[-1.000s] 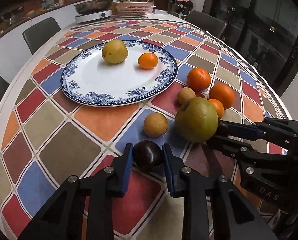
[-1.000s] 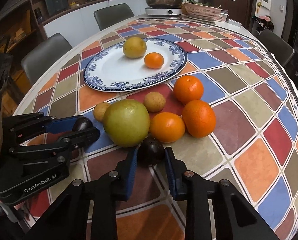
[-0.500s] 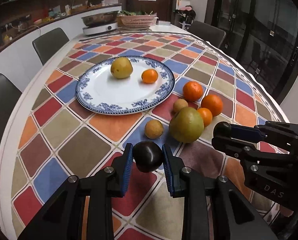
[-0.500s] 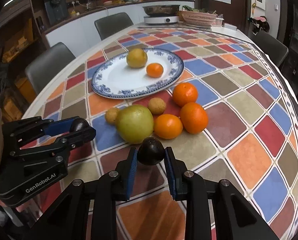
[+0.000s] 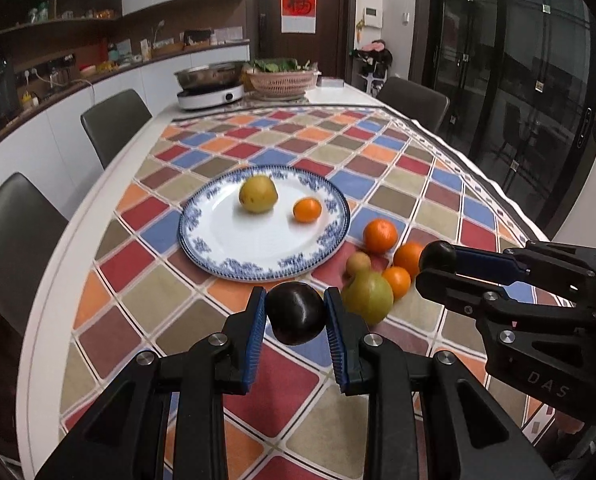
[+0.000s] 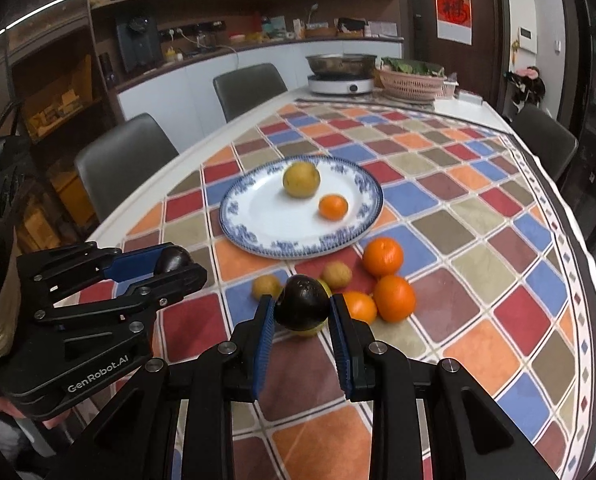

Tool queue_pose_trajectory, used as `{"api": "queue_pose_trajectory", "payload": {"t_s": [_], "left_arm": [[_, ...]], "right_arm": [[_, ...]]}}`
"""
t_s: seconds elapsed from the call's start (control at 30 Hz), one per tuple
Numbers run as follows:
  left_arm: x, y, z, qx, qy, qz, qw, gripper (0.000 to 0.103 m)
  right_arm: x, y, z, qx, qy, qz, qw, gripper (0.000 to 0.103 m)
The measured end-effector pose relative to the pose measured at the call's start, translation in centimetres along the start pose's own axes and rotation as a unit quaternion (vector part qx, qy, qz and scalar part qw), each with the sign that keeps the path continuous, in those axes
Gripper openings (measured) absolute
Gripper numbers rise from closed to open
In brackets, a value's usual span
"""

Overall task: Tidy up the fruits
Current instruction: 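Carry the plum onto the plate and open the left tool while the right tool releases its plum beside it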

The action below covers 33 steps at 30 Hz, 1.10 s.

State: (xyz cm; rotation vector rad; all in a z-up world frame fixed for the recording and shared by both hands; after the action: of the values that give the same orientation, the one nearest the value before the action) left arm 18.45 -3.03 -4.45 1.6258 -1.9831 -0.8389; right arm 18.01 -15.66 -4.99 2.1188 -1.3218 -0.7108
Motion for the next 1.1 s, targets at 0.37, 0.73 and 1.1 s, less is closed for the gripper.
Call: {"api": "queue_pose_trajectory", "payload": {"t_s": [0.37, 0.73, 1.1], "left_arm": [[-1.2, 0.6, -2.4, 0.025, -0.004, -0.013, 0.9996, 0.030], [-3.2, -1.6, -4.5, 0.029, -0.005, -0.022, 0.9993, 0.029], [-4.8, -5.6, -6.2, 0.015, -0.013, -0.020, 0.9996, 0.030]], "right_arm": [[-0.3, 0.5, -3.1, 0.029, 0.019, 0.002, 0.999, 0.028], [0.2, -2.3, -6.1, 0.021, 0.029, 0.002, 0.999, 0.028], [1.1, -6.9, -7.8, -0.015, 0.031, -0.001, 0.999, 0.028]]}}
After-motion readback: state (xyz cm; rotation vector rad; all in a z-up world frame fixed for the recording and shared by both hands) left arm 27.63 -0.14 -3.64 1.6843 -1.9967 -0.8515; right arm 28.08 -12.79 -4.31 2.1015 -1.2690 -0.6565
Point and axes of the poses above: each gripper's, at about its wrist camera, not at the fingertips, and y roughly against the way its jaws point, x to its right, z to its underside, the point moved 4 cm from there along -y, roughly the way its jaws point, and after that the axes turned 4 degrees about -z, right-handed, at the moved point
